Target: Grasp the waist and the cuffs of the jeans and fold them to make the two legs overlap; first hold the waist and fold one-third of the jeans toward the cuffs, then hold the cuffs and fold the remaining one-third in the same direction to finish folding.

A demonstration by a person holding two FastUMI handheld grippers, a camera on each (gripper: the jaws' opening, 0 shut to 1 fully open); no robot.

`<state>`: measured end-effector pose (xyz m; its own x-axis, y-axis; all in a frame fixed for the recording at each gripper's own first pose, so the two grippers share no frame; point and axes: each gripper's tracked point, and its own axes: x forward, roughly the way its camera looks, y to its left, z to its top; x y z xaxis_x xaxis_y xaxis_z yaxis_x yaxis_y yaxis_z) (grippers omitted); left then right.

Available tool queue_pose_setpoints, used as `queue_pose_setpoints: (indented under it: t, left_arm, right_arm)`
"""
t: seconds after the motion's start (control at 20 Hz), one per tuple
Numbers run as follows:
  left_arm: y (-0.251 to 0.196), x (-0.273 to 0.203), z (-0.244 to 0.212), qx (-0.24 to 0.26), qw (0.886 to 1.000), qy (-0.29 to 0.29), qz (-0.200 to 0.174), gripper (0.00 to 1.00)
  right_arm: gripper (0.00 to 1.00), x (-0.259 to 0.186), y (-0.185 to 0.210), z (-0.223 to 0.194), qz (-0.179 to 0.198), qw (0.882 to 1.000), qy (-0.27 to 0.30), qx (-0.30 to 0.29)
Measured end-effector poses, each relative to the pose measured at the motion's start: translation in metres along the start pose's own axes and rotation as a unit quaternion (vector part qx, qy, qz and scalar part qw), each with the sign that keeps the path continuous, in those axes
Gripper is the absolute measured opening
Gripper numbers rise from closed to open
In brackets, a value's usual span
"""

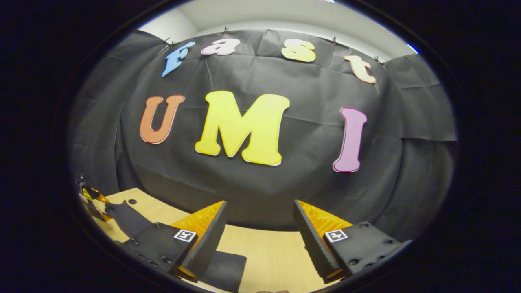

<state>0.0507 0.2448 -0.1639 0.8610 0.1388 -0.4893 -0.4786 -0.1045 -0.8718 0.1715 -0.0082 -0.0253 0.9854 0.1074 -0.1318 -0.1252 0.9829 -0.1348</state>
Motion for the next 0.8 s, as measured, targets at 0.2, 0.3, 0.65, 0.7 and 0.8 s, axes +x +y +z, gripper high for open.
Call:
queue_pose_setpoints:
  t: [0.2, 0.3, 0.65, 0.7, 0.8]
  left_arm:
    - [0.006, 0.006, -0.002, 0.003, 1.0, 0.007, -0.001, 0.92]
    - [0.022, 0.009, -0.003, -0.002, 1.0, 0.011, 0.024, 0.7]
    - [0.03, 0.011, -0.002, 0.029, 0.998, -0.004, 0.053, 0.04]
    - [0.027, 0.01, -0.002, 0.043, 0.997, -0.007, 0.056, 0.04]
    - [0.02, 0.007, -0.004, 0.075, 0.996, -0.012, 0.054, 0.04]
  right_arm:
    - [0.99, 0.0, -0.012, 0.0, -0.006, 1.0, 0.001, -0.004]
    - [0.99, -0.001, -0.015, -0.002, -0.006, 1.0, 0.004, -0.009]
    - [0.99, -0.006, -0.026, -0.001, -0.008, 1.0, 0.005, -0.016]
    - [0.99, -0.006, -0.029, -0.002, -0.009, 1.0, 0.005, -0.017]
    - [0.99, -0.009, -0.031, -0.001, -0.009, 1.0, 0.004, -0.018]
